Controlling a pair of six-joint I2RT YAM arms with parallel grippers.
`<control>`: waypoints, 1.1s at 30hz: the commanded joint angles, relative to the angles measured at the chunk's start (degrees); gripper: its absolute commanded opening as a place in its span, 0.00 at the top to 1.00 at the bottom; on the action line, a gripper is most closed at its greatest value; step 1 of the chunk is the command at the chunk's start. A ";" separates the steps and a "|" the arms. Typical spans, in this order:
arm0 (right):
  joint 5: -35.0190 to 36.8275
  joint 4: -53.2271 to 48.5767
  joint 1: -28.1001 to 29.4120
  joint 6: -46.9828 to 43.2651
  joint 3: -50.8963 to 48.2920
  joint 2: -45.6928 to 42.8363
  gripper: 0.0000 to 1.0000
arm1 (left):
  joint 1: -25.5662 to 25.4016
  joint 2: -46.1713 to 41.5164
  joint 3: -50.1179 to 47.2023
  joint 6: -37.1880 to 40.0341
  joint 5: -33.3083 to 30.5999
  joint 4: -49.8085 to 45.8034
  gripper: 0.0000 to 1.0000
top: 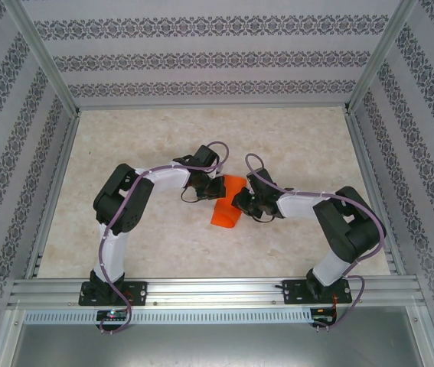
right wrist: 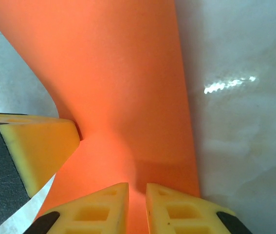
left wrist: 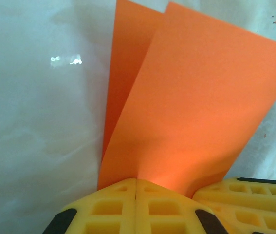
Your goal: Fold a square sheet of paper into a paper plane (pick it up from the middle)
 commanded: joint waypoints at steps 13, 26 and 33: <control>-1.72 3.70 -0.22 -0.15 -3.17 -6.36 0.81 | -1.05 1.89 0.33 1.54 -1.50 -3.43 1.00; -5.67 8.49 0.68 0.90 -5.61 0.76 0.80 | -1.04 1.90 0.55 1.68 -1.64 -3.73 1.00; -6.08 7.05 0.32 -0.63 -6.65 -1.03 0.78 | -1.03 1.96 0.63 1.90 -1.88 -4.00 1.00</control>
